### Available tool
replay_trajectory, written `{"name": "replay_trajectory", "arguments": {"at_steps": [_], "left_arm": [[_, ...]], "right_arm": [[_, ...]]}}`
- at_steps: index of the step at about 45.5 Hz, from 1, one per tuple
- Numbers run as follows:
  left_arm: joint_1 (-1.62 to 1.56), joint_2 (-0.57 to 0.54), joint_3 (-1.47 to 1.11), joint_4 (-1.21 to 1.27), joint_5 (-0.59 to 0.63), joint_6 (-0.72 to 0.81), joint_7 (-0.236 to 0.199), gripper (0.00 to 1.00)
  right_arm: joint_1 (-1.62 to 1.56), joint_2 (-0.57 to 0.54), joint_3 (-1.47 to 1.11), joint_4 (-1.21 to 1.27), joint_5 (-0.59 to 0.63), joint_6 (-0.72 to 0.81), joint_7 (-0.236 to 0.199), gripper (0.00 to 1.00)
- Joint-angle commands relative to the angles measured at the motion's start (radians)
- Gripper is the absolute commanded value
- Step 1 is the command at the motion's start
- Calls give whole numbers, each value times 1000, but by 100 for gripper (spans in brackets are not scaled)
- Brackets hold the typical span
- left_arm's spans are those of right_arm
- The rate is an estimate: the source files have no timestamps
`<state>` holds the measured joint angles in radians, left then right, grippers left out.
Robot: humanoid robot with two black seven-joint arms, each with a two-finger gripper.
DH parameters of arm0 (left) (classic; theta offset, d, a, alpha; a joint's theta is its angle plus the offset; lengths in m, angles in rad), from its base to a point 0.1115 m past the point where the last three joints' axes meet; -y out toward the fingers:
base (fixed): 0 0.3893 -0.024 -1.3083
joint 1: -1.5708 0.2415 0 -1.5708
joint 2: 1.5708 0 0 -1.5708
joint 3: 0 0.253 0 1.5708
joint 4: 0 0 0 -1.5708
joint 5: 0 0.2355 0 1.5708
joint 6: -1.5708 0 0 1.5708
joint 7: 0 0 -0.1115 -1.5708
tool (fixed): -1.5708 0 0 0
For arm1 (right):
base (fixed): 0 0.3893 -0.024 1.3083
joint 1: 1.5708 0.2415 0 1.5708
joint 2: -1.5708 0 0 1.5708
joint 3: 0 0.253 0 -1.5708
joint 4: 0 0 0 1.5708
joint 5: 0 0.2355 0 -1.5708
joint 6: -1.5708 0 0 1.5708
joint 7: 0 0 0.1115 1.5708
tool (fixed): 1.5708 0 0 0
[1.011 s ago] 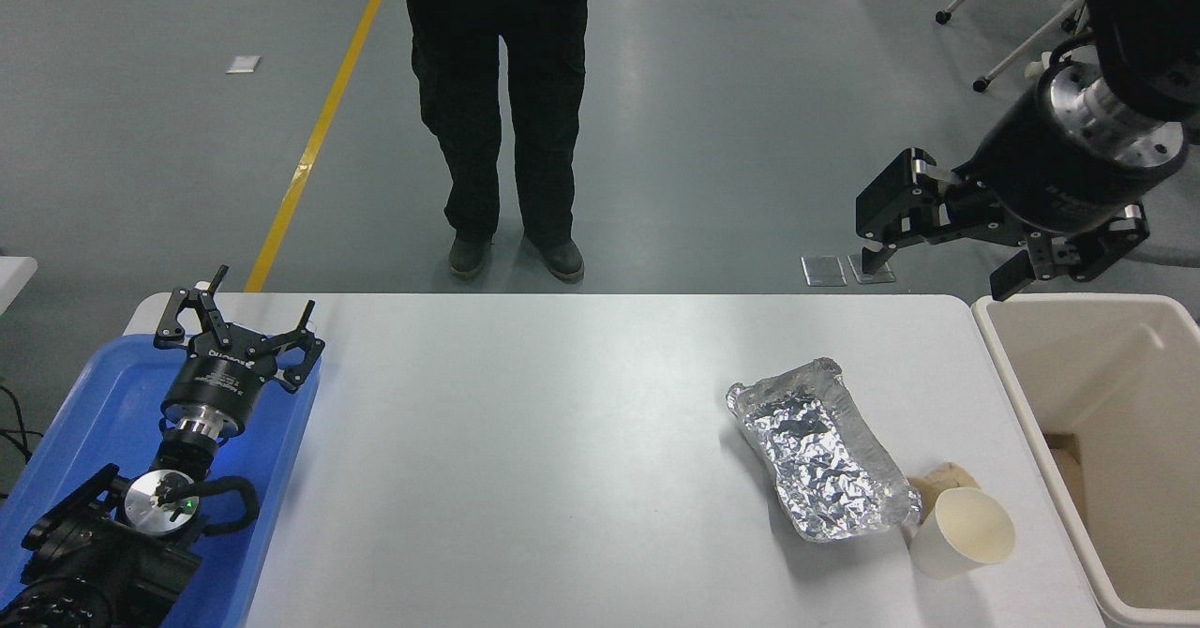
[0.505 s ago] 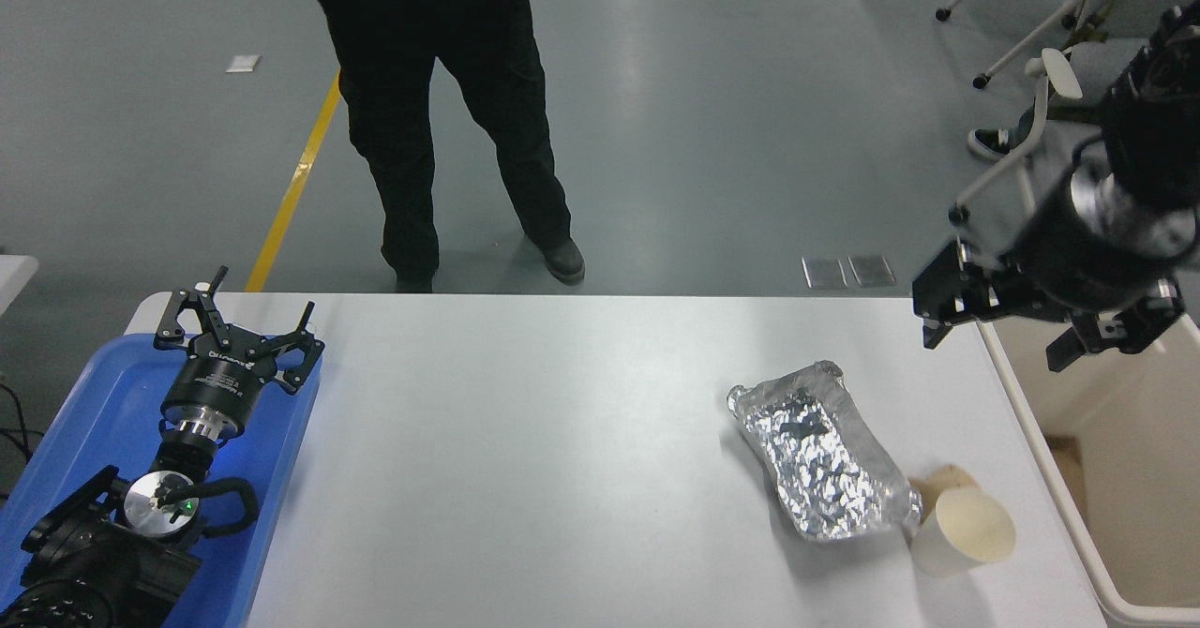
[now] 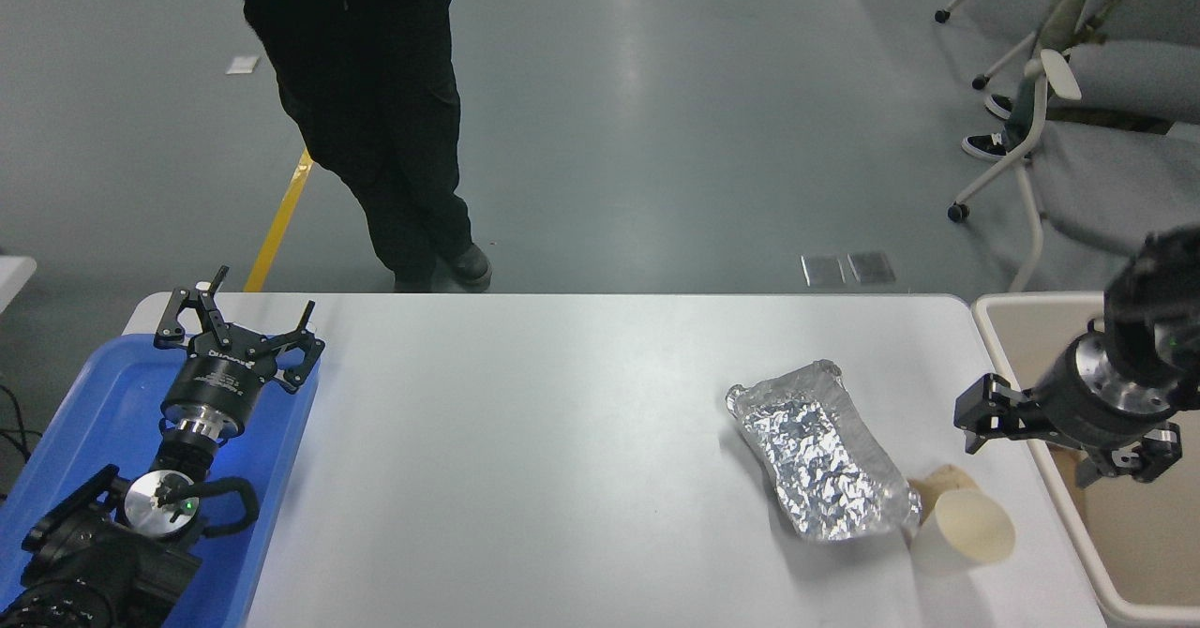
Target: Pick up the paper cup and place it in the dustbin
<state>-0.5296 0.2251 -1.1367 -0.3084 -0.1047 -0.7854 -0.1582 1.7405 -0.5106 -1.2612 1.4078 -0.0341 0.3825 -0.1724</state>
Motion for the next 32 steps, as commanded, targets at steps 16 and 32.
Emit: {"name": "replay_trajectory", "arguments": {"at_steps": [16,32], "left_arm": [[-1,-1,0,-1,0,0,0,99],[-1,0,0,-1,0,0,0,99]], "right_arm": [[-308,-31,129,-122,-27,-111,1,99],[-334,-48,172,-150,-14,-117,-1,31]]}}
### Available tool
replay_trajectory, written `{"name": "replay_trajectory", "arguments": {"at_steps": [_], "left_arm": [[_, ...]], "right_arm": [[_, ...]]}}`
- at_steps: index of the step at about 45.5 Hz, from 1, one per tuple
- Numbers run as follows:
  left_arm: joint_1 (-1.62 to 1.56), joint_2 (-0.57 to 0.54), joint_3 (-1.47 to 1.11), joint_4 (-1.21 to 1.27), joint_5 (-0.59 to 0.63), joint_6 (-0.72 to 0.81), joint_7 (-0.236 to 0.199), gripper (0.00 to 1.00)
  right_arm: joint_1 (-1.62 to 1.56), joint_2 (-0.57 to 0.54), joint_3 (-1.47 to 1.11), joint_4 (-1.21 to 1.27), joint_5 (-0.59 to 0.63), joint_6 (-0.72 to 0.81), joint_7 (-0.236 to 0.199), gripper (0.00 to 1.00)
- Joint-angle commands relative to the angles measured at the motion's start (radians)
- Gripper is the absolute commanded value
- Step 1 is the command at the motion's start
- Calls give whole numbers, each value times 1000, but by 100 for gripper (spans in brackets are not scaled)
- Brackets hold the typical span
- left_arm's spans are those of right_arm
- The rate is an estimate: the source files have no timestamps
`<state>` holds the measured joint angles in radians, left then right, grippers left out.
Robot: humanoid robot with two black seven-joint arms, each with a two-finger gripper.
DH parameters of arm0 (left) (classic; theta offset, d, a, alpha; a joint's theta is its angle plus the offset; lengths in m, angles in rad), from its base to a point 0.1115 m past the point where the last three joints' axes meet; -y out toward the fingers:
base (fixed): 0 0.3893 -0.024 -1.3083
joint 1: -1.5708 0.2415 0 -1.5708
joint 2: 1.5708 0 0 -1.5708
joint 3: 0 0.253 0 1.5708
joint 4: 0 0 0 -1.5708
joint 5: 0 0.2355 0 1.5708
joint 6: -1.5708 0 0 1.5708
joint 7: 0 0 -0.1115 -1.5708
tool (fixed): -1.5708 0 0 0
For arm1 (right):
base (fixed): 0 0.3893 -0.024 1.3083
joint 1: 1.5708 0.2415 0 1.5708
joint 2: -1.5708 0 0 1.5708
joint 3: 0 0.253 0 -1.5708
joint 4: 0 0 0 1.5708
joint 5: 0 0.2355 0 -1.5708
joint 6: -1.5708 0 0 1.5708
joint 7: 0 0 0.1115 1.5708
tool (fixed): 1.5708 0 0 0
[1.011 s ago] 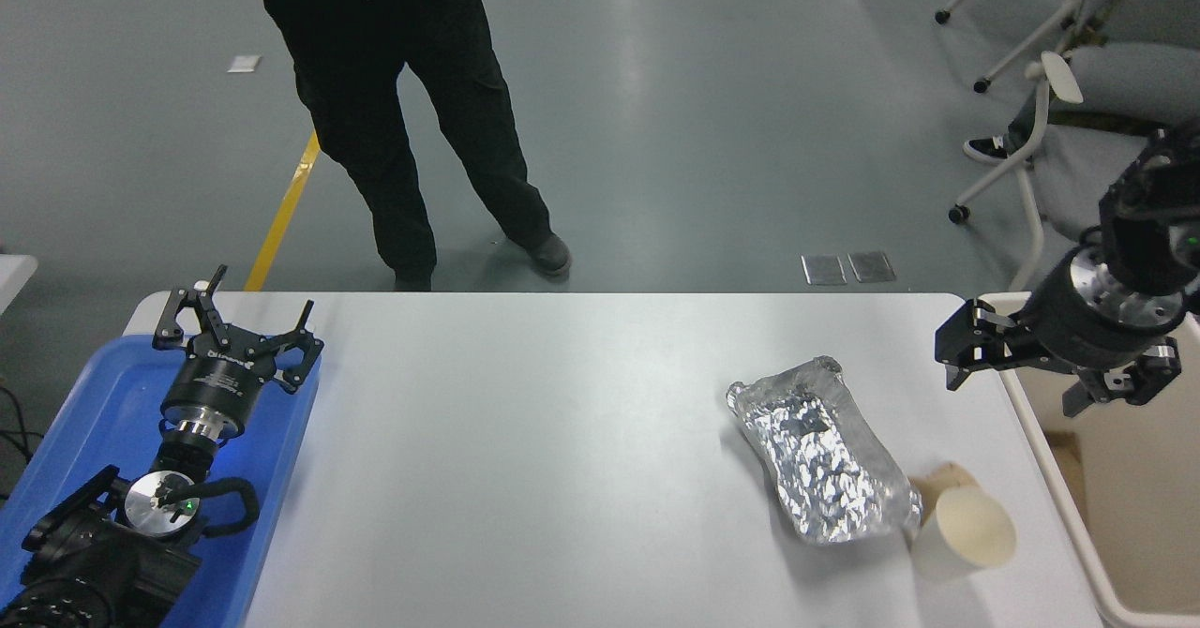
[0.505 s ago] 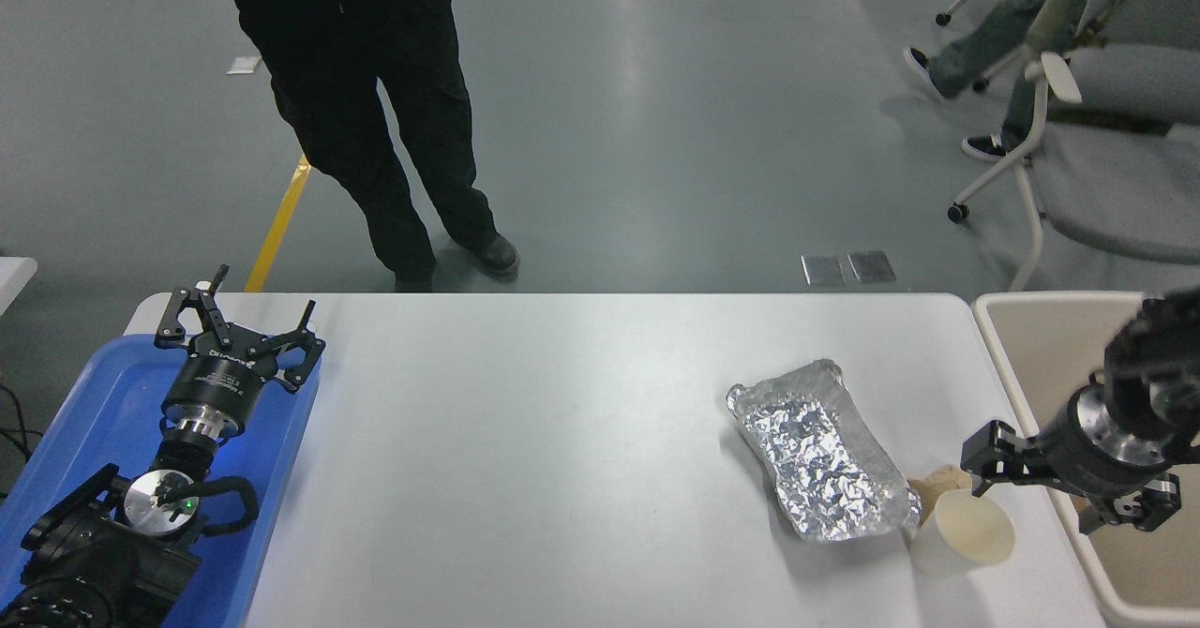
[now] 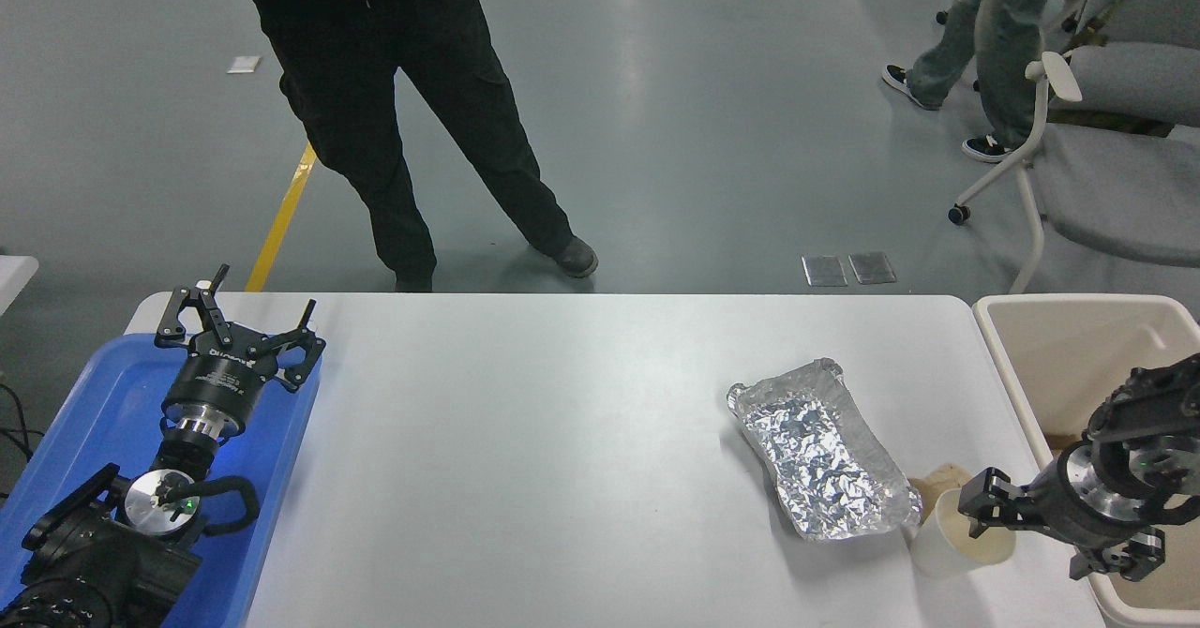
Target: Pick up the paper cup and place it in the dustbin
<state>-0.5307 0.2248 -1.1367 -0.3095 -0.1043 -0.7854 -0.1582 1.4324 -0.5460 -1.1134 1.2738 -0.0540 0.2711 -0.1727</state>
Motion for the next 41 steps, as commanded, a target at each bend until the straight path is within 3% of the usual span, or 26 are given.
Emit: {"name": "replay_trajectory", "arguments": {"at_steps": [1,4,9,12,41], "left_arm": [[0,1,0,0,0,0,0,99],[0,1,0,0,0,0,0,99],[0,1,0,0,0,0,0,99],[0,1,0,0,0,0,0,99],[0,-1,0,0,0,0,0,99]], "right_arm": [[-26,-14,26,-16,6,-7,-1,28],[-26,-14,27,-14,25,-7,-1,16],[-24,-17,27,-14,97,-13,-1,12],[-21,-22,26,-14,140,-23,-1,0],[-6,-34,27,1,235,-26,-1,0]]}}
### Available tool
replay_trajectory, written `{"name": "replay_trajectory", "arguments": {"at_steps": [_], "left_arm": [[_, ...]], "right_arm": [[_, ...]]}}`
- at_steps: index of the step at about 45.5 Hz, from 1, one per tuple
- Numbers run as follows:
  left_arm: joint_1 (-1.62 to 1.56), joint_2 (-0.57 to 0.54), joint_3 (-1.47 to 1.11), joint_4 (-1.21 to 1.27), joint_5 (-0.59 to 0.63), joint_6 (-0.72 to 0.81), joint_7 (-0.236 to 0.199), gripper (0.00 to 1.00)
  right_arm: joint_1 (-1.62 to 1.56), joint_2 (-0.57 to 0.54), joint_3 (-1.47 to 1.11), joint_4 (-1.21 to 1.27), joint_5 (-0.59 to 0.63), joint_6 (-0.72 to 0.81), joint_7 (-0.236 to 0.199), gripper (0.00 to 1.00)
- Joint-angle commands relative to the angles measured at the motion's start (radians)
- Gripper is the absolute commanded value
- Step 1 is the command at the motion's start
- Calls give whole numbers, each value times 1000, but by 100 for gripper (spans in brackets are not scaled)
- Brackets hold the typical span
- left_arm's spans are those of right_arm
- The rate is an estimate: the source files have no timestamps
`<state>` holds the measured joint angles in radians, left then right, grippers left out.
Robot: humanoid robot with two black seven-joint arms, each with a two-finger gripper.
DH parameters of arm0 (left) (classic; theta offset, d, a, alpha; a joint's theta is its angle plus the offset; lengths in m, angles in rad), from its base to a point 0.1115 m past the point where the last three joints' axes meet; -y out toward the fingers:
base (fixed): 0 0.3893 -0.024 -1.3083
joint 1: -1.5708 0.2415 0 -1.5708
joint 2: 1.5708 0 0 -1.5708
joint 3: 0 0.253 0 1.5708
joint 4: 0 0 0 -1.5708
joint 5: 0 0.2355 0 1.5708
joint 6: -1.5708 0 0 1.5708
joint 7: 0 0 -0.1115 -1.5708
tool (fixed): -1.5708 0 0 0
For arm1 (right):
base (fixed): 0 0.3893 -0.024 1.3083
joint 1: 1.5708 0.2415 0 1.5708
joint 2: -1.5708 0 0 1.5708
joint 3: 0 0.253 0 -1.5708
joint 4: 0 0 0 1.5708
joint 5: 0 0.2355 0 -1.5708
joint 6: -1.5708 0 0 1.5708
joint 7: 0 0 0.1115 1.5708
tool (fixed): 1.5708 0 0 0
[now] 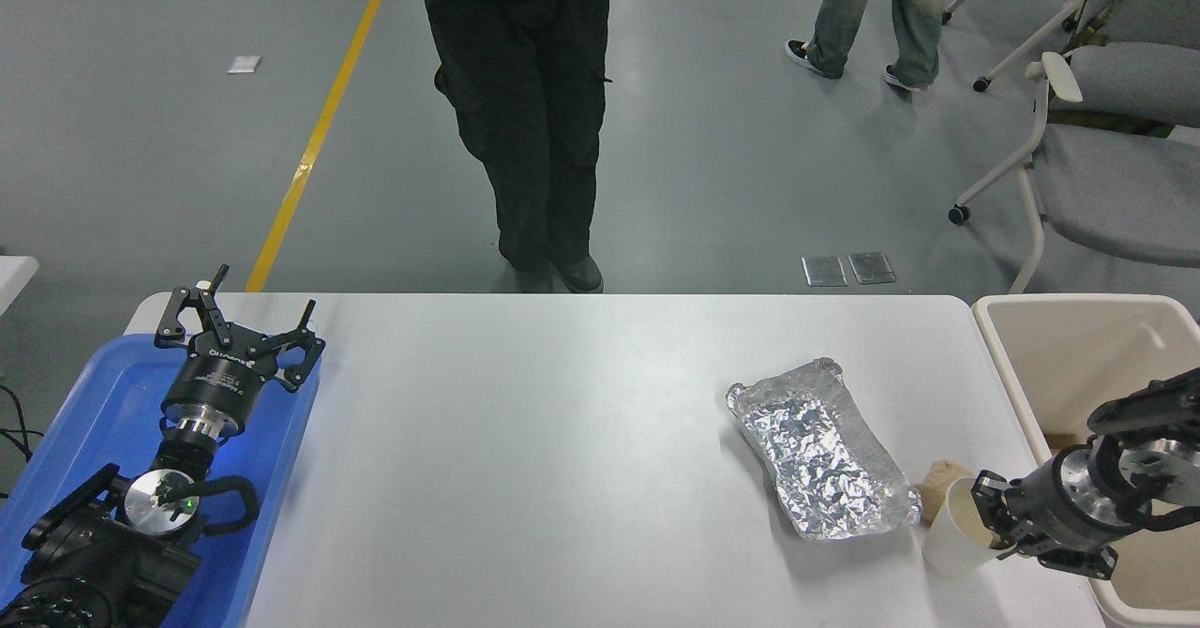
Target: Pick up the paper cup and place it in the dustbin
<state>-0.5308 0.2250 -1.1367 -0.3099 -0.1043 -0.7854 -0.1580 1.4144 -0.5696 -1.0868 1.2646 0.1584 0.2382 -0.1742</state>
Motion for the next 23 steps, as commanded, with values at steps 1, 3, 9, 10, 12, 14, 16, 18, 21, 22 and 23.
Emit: {"name": "replay_trajectory", "arguments": {"at_steps": [1,3,9,10,12,14,16,18,21,22,23], "left_arm": [[0,-1,0,0,0,0,0,99],[0,-1,0,0,0,0,0,99],[0,0,2,0,0,0,0,99],[-2,-1,2,0,0,0,0,99],[-2,-1,2,0,0,0,0,99],[-2,-1,3,0,0,0,0,99],[-2,0,3,0,0,0,0,99],[-2,-1,3,0,0,0,0,99],[-2,-1,3,0,0,0,0,99],[-2,0,3,0,0,0,0,99],[-2,0,3,0,0,0,0,99]], "right_arm": [[20,-15,-2,16,23,12,1,0],[44,-27,-10,33,18,19,-1,0],[175,-104,-25,114,-9,116,-2,0],[199,-111,-27,122,-19,139,-2,0],[245,-125,-38,134,-33,182,-2,0],[296,-139,-53,147,-37,225,-2,0],[354,-145,-77,166,-39,260,-2,0],[418,-145,-108,193,-39,289,-2,0],[518,-147,-159,223,-40,315,-2,0],[552,-145,-177,231,-40,325,-2,0],[583,-145,-192,240,-40,335,-2,0]]}}
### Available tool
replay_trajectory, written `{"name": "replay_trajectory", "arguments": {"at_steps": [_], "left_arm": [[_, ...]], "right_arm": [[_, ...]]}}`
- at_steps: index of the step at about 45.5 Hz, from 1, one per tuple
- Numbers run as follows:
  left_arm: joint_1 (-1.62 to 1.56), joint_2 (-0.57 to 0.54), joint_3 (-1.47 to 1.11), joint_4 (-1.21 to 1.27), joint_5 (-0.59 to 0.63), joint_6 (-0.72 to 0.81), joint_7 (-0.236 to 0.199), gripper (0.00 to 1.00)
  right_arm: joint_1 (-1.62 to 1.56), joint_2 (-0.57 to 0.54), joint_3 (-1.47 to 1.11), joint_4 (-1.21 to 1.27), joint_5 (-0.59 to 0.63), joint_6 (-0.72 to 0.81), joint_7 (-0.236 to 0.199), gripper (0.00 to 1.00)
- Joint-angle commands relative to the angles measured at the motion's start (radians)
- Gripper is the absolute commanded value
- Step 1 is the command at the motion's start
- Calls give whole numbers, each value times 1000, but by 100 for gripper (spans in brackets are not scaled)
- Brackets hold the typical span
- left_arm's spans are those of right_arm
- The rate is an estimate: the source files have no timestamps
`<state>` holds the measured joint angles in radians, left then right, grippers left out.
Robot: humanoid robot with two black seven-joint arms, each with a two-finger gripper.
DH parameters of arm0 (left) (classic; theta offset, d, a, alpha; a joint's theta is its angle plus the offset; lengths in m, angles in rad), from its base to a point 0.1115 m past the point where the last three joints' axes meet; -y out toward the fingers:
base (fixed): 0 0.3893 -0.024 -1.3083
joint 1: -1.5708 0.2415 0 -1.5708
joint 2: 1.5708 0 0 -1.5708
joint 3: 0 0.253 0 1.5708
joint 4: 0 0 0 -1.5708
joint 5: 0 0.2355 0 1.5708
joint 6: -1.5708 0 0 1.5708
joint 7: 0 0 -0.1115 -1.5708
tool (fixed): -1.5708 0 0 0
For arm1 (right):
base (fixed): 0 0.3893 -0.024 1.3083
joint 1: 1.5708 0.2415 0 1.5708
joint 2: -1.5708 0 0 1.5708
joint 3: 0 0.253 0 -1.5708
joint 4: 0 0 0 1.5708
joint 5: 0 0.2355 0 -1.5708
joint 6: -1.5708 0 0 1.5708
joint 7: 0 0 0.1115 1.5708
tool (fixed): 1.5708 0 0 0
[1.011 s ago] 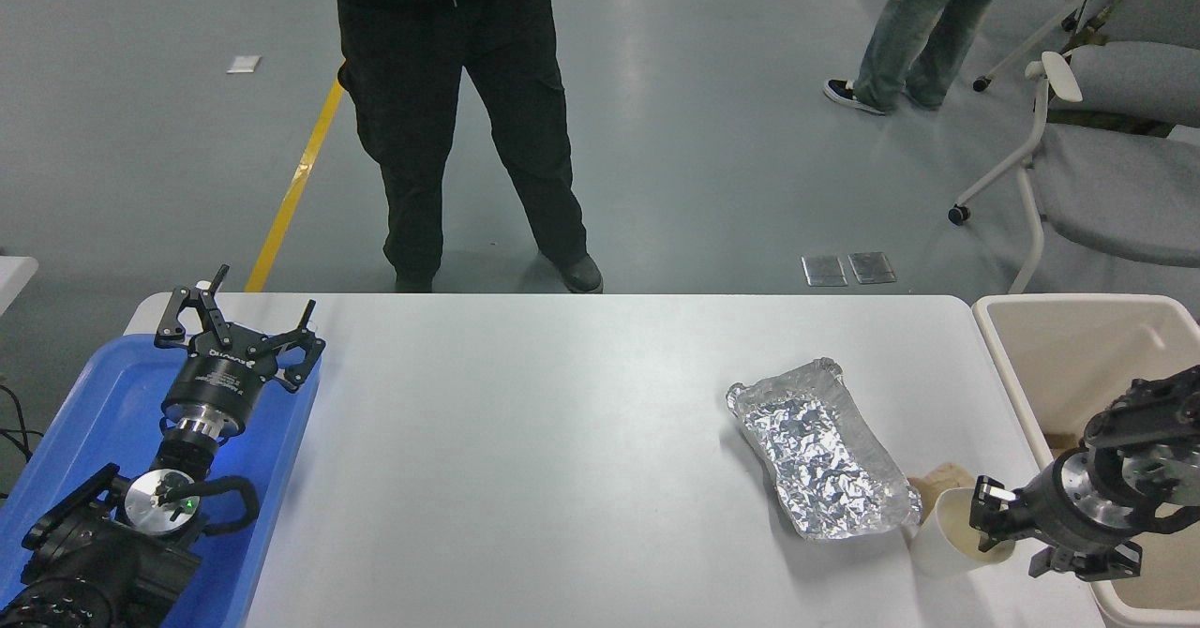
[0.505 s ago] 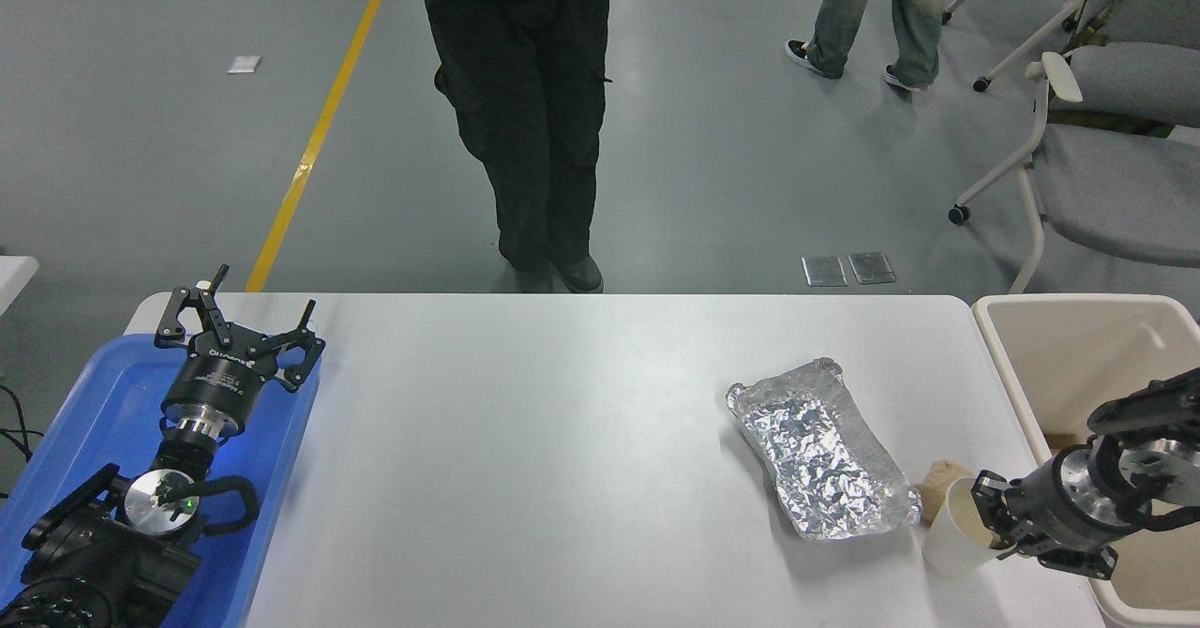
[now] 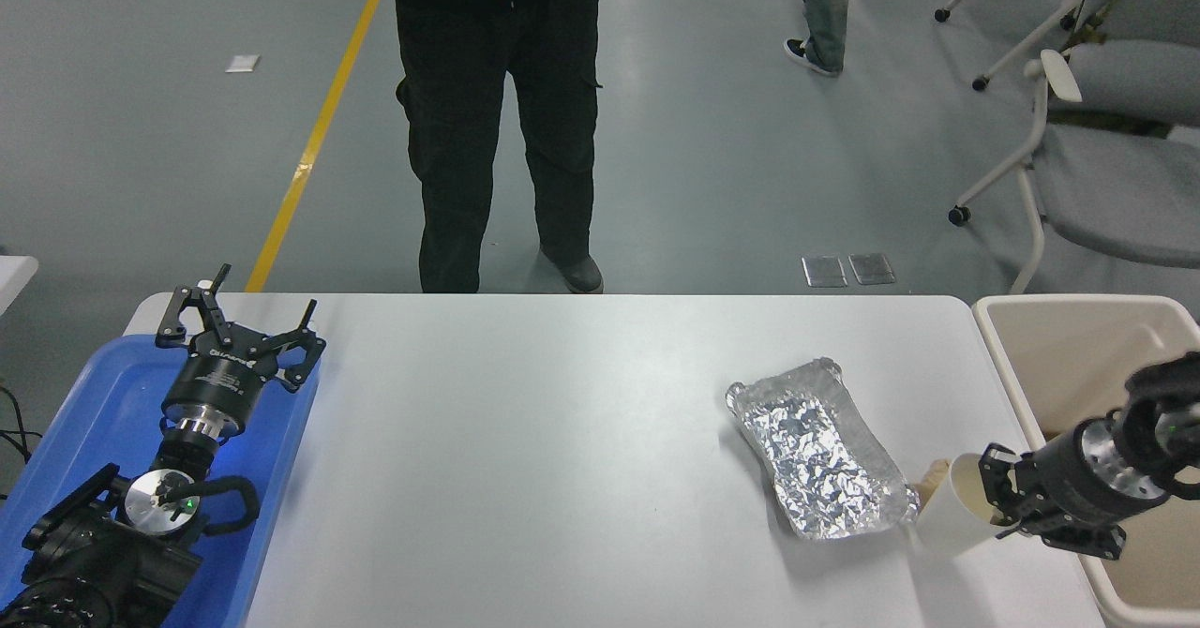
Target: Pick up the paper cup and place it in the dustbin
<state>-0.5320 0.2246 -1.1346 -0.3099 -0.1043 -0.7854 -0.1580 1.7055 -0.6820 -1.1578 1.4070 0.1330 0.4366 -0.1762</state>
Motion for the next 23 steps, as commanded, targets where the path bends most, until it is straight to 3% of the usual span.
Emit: {"name": "replay_trajectory", "arguments": {"at_steps": [1,15,23], "left_arm": [[0,1,1,0,0,0,0,99],[0,1,1,0,0,0,0,99],[0,1,1,0,0,0,0,99]], "right_arm": [[321,-33,-135,105,-16,148,0,0],[609,-34,-201,122,-52,343,0,0],[660,-28,-206,122,-52,349,-3,0]]}}
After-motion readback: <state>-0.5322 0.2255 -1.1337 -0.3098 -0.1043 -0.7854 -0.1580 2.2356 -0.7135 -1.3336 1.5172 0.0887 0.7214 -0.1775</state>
